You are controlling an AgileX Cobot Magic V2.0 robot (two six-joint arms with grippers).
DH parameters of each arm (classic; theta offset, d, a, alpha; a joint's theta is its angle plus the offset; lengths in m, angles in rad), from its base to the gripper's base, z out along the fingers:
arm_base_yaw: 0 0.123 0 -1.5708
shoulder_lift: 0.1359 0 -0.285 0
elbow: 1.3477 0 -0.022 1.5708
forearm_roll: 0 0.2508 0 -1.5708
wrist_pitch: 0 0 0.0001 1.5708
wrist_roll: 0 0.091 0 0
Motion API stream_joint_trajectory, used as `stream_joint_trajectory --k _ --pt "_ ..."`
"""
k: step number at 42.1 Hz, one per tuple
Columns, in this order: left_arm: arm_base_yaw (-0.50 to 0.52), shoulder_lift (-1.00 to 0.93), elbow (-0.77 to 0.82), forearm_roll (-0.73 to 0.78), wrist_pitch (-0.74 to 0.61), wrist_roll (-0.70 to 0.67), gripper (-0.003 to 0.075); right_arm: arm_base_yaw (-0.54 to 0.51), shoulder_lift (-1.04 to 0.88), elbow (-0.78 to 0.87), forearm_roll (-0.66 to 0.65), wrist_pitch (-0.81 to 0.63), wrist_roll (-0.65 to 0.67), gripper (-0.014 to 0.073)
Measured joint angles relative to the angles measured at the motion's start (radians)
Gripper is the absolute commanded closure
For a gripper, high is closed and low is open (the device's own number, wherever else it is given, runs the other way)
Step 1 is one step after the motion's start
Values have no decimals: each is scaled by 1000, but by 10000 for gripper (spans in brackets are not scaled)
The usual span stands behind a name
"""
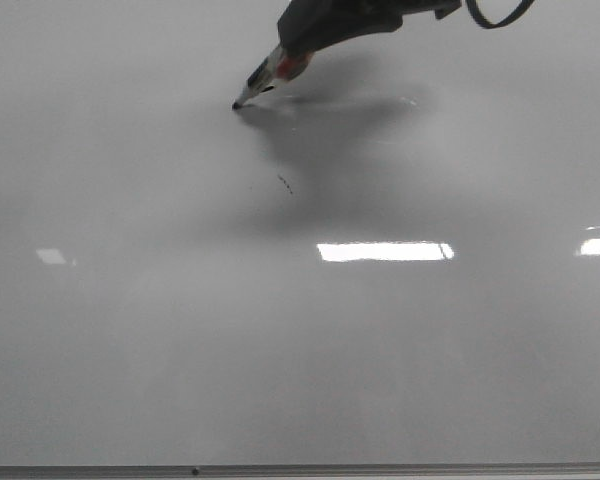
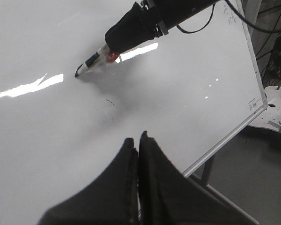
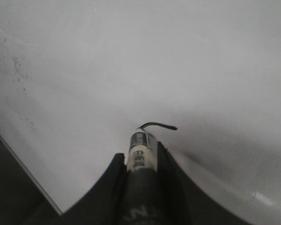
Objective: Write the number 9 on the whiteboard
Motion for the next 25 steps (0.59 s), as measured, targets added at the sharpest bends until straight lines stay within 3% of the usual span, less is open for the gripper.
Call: stream_joint_trajectory --k 11,25 --pt "0 0 0 0 0 0 739 -6 5 34 -21 25 -4 652" --pt "0 0 0 0 0 0 739 -121 -103 60 -32 30 -9 652"
